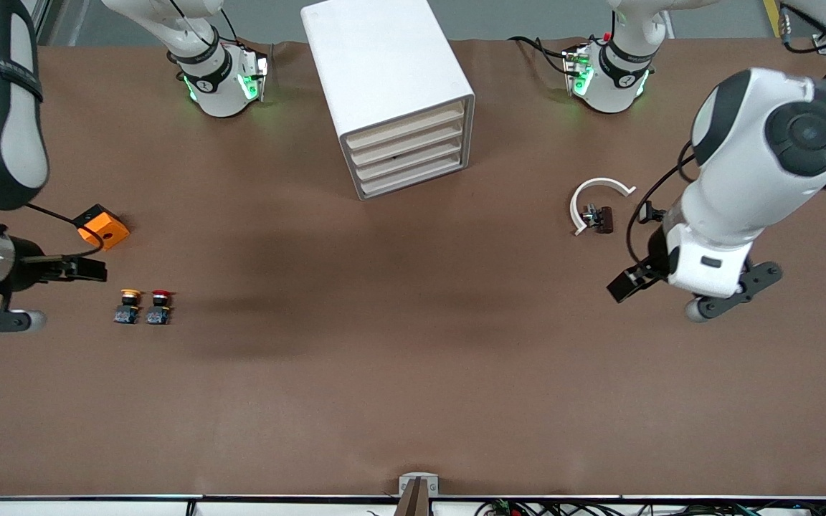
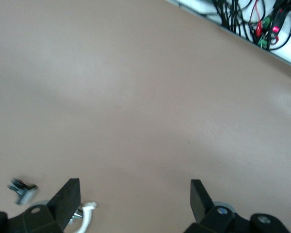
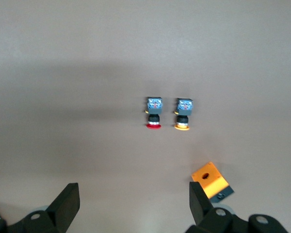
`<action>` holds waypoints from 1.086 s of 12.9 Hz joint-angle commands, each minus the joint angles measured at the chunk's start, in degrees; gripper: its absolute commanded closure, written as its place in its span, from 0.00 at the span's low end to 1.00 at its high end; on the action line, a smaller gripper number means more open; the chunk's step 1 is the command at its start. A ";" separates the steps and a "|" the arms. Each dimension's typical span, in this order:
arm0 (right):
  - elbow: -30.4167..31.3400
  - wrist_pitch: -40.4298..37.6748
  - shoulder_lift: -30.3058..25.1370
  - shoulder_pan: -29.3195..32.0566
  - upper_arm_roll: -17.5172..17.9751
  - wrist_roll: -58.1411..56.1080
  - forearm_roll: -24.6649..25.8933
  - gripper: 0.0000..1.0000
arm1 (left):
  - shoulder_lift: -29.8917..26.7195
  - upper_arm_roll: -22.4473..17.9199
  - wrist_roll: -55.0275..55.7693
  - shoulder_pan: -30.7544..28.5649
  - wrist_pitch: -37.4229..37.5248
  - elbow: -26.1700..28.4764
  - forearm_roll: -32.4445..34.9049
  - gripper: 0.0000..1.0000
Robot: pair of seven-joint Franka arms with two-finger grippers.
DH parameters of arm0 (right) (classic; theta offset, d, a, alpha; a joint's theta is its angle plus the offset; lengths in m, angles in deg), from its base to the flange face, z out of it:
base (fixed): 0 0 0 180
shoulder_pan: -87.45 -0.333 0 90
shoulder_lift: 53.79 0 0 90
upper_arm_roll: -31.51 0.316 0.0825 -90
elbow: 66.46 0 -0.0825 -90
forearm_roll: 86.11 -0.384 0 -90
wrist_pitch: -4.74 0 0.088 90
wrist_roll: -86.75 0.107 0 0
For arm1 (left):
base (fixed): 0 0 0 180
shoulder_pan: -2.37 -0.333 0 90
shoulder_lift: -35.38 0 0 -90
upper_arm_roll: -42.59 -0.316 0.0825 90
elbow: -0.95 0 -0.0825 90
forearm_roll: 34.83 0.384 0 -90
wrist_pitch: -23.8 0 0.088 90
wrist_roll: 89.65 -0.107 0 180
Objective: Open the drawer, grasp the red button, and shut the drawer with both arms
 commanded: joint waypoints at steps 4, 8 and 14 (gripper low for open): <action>-6.73 -7.93 -3.39 1.91 0.42 -1.99 0.60 0.00 | -12.26 -14.53 -22.38 3.87 12.24 1.22 -4.65 0.00; -4.82 -10.66 -7.95 0.34 0.69 -1.20 0.76 0.00 | -16.58 -15.44 -28.03 4.58 18.13 1.22 -4.91 0.00; -1.56 -10.22 -11.30 0.59 0.51 -0.85 -2.82 0.00 | -20.89 -16.76 -29.62 4.59 18.41 6.31 -7.89 0.00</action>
